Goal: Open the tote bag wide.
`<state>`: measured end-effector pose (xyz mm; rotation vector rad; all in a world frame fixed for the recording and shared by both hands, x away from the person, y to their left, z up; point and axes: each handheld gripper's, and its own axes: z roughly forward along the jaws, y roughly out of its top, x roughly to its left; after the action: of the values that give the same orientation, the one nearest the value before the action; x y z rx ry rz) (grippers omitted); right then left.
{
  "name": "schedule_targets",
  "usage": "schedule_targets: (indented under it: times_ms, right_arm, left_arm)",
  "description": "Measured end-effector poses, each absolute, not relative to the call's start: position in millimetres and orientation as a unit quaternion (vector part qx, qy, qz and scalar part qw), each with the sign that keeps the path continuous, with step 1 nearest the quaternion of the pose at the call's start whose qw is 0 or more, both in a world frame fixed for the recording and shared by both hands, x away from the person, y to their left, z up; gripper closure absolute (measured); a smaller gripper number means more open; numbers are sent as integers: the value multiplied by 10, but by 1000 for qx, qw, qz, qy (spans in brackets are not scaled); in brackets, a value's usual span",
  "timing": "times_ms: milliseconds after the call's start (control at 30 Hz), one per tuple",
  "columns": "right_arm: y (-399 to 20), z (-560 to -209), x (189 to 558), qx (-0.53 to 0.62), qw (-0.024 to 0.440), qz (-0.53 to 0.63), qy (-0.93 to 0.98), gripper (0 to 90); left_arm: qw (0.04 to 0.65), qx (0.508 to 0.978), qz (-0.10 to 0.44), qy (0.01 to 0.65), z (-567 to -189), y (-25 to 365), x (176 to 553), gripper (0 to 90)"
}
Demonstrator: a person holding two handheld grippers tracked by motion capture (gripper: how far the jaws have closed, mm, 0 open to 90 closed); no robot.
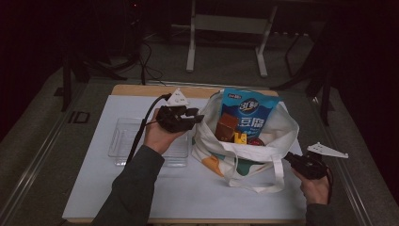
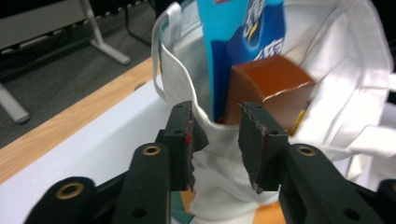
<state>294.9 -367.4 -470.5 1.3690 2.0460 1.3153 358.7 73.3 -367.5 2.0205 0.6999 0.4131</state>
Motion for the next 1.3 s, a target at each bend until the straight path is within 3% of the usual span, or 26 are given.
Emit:
schedule_targets:
  times_ms: [333,600,700,800,967,1300]
  right_arm:
    - [-3627,-4808,2971,486,167,453,729,892]
    - [-3617,-4817,2969,484,165,451,731,892]
    - [-3612,-4832,2968,484,164,452,731,892]
    - [-3611,-4839,2969,484,163,452,731,892]
    - [-3608,-4839,2969,480,161,451,735,892]
    - [-3586,-4958,2987,485,151,436,743,893]
  left_arm:
    - [412,844,183,290,-3846,652,3641,750]
    - [465,811,207,288,-3662,698,3577,575]
    - [470,808,207,287,-3621,668,3599,573]
    - [451,819,207,287,-3634,595,3639,609]
    - [422,829,209,301,-3743,524,3689,778]
    - [367,858,190,305,-4134,452,3763,816]
